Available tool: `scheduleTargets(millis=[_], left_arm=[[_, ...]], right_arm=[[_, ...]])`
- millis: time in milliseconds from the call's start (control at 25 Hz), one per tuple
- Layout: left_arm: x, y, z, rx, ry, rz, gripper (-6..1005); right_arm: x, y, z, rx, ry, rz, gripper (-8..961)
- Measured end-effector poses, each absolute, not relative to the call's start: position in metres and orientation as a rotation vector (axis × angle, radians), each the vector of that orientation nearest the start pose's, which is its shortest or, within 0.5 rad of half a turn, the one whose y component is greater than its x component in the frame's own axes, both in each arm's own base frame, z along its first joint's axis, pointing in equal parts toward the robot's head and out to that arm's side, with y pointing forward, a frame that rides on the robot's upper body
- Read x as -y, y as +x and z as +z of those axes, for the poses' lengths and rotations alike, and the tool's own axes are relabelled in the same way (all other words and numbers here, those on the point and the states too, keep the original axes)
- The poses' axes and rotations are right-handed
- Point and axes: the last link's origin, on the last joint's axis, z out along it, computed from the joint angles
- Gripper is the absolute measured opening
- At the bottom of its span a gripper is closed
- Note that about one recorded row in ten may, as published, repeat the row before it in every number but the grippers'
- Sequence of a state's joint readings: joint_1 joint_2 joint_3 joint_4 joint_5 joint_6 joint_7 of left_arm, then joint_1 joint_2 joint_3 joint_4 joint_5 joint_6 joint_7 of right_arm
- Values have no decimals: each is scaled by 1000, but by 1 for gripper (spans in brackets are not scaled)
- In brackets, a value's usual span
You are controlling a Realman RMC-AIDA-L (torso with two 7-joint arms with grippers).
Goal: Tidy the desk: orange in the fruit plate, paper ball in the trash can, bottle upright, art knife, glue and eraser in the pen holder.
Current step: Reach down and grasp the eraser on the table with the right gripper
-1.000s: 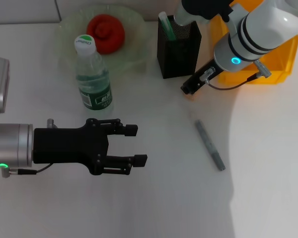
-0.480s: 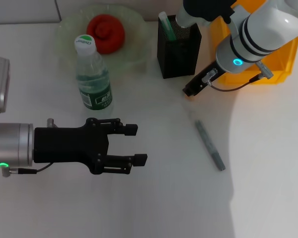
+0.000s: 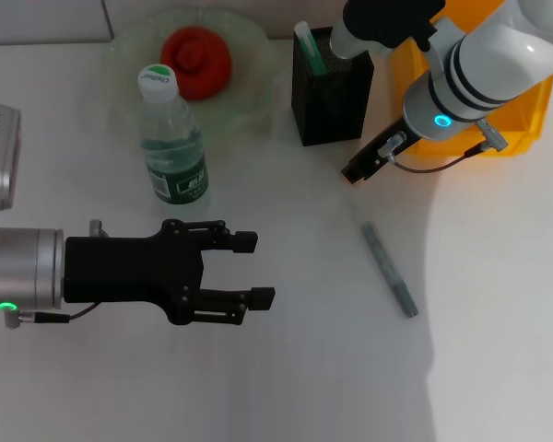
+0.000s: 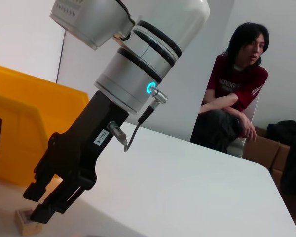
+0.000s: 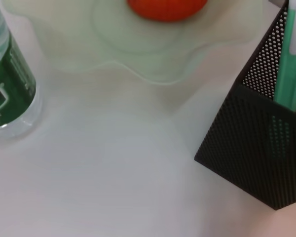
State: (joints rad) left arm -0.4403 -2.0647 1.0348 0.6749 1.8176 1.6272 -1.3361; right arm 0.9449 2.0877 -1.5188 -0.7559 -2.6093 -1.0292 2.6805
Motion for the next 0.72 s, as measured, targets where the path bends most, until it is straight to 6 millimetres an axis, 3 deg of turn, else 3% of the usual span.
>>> scheduleTargets(millis=[640,720], left_arm=[[-289,-251,-27,505,-2965,-744,783],[-289,-251,-28,505,-2966,-744,783]], right_arm=[[-426,161,-81,-768,-2465,-482,463],[-426,162,-82,-770,-2462,-482,513]])
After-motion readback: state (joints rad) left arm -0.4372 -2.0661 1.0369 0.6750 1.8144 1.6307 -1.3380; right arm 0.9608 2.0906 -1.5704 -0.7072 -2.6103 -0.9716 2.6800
